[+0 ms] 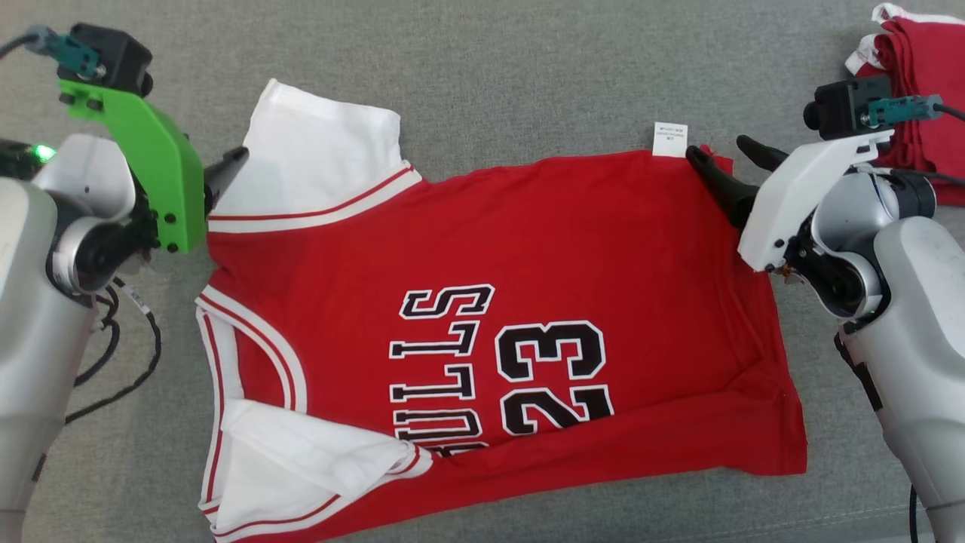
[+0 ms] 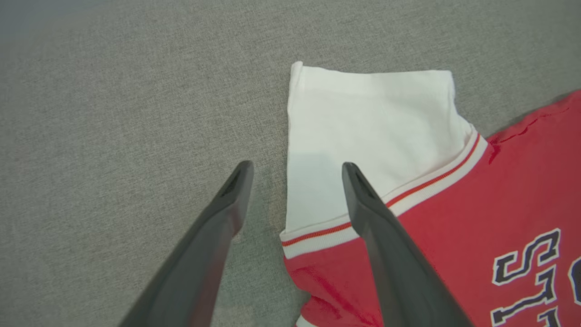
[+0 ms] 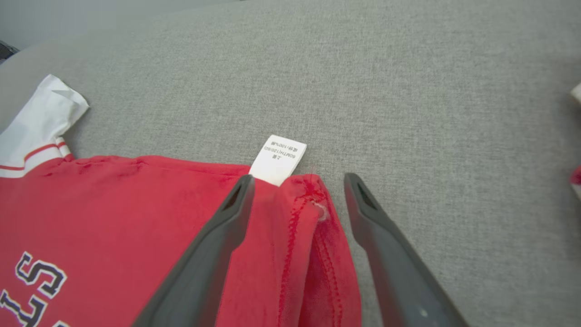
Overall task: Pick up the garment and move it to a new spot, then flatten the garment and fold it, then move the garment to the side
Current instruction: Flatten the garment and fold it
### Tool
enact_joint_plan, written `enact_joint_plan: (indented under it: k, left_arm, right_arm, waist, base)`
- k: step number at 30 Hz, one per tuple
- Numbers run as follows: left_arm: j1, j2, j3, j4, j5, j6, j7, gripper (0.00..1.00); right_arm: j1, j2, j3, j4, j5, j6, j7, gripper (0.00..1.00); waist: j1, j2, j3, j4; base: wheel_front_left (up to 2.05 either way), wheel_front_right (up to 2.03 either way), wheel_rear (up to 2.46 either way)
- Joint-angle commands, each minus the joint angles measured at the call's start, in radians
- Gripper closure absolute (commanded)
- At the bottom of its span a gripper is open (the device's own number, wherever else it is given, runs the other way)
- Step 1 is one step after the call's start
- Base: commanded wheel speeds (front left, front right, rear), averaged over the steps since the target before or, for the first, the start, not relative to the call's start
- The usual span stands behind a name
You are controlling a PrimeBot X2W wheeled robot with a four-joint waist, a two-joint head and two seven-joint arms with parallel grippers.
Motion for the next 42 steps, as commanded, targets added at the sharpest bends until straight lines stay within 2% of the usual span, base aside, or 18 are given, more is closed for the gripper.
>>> enact_joint_plan:
  k: [1,8,16,17,19,20,21,22,23,24,25,32,42]
  left_arm:
    - [-0.036,-0.006,-0.011,0.028,0.001,-0.005,-0.003,0.0]
    - [-0.164,-0.011,-0.08,0.154,-0.008,-0.007,-0.042,0.0]
    - [-0.236,0.004,-0.174,0.229,-0.044,-0.007,-0.079,0.0]
    - [-0.244,0.009,-0.186,0.241,-0.044,-0.007,-0.089,0.0]
    - [-0.256,0.016,-0.201,0.262,-0.044,-0.006,-0.106,0.0]
    - [-0.261,0.017,-0.209,0.272,-0.051,-0.006,-0.112,0.0]
    - [-0.266,0.017,-0.214,0.284,-0.061,-0.006,-0.116,0.0]
    - [-0.27,0.018,-0.22,0.291,-0.07,-0.006,-0.114,0.0]
    - [-0.272,0.019,-0.232,0.297,-0.08,-0.006,-0.108,0.49]
    - [-0.273,0.021,-0.241,0.299,-0.083,-0.006,-0.106,0.69]
    - [-0.278,0.026,-0.251,0.3,-0.09,-0.006,-0.11,1.0]
    - [-0.293,0.039,-0.292,0.321,-0.126,-0.006,-0.18,1.0]
    - [-0.256,0.058,-0.358,0.324,-0.177,-0.005,-0.299,1.0]
  right_arm:
    - [-0.024,-0.001,0.013,0.017,0.009,-0.001,0.004,0.0]
    - [-0.114,0.005,0.089,0.083,0.03,-0.001,-0.011,0.0]
    - [-0.143,0.012,0.155,0.138,0.058,-0.001,-0.026,0.01]
    - [-0.142,0.01,0.165,0.139,0.064,-0.001,-0.03,0.11]
    - [-0.14,0.01,0.183,0.135,0.077,-0.001,-0.034,0.11]
    - [-0.138,0.01,0.197,0.128,0.084,-0.001,-0.037,0.25]
    - [-0.135,0.009,0.208,0.124,0.093,-0.001,-0.039,0.47]
    - [-0.134,0.007,0.217,0.12,0.101,-0.001,-0.043,0.54]
    - [-0.134,0.006,0.226,0.117,0.108,-0.001,-0.048,0.65]
    - [-0.134,0.004,0.232,0.114,0.113,-0.001,-0.052,0.82]
    - [-0.136,0.0,0.239,0.113,0.118,-0.001,-0.059,1.0]
    - [-0.148,-0.018,0.238,0.134,0.13,-0.001,-0.162,1.0]
    - [-0.117,-0.002,0.204,0.245,0.128,-0.001,-0.305,1.0]
  waist:
    - [0.0,0.0,0.056,-0.021]
    - [0.0,0.0,0.108,-0.059]
    - [0.0,0.0,0.131,-0.091]
    - [0.0,0.0,0.132,-0.094]
    - [0.0,0.0,0.132,-0.099]
    - [0.0,0.0,0.132,-0.102]
    - [0.0,0.0,0.132,-0.104]
    - [0.0,0.0,0.132,-0.105]
    - [0.0,0.0,0.131,-0.105]
    - [0.0,0.0,0.13,-0.105]
    - [0.0,0.0,0.129,-0.104]
    - [0.0,0.0,0.097,-0.085]
    - [0.0,0.0,0.007,-0.042]
  base:
    - [0.0,0.0,0.0]
    - [0.0,0.0,0.0]
    - [0.0,0.0,0.0]
    - [0.0,0.0,0.0]
    - [0.0,0.0,0.0]
    - [0.0,0.0,0.0]
    - [0.0,0.0,0.0]
    - [0.0,0.0,0.0]
    - [0.0,0.0,0.0]
    - [0.0,0.0,0.0]
    - [0.0,0.0,0.0]
    - [0.0,0.0,0.0]
    - [0.0,0.0,0.0]
